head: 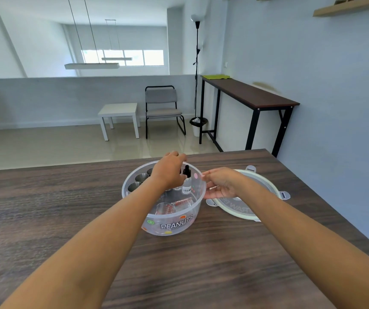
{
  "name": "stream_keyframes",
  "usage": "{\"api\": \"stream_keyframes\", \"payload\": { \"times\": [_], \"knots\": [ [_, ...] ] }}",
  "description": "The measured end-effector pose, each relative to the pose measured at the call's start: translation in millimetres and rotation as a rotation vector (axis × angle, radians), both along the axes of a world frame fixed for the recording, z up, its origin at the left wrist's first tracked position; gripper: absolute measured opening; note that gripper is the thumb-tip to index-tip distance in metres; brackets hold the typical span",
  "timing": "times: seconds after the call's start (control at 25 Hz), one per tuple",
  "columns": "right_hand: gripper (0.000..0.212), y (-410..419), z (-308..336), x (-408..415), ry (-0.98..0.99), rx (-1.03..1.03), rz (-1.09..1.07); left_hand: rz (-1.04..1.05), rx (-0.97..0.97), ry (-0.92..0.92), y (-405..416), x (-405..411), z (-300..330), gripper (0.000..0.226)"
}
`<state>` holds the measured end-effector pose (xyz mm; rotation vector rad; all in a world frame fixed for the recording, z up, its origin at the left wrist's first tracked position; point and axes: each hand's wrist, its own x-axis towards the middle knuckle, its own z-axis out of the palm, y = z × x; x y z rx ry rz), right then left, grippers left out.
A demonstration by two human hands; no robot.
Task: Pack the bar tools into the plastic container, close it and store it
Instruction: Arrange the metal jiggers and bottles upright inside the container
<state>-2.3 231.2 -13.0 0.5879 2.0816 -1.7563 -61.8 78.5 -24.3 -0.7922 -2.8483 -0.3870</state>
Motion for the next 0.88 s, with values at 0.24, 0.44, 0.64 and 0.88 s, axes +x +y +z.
{"api": "stream_keyframes", "payload": {
  "times": [0.24,0.44,0.64,0.88],
  "knots": [
    [0.030,-1.3,14.1,3.7,0.561,0.761,0.231,0.035,-0.087,-0.405,-36.5,11.0,30.2,0.025],
    [0.030,-32.2,27.6,0.3,0.405,0.885,0.857,0.098,-0.265,-0.640,-58.9,29.9,23.3,0.041],
    [0.039,-59.4,7.4,-15.5,0.227,1.047,1.109,0.149,-0.367,-0.538,-57.8,40.2,5.2,0.063],
    [0.041,-64.8,-3.9,-20.7,0.213,1.110,1.130,0.201,-0.226,-0.547,-53.4,39.2,-1.9,0.034]
  ]
}}
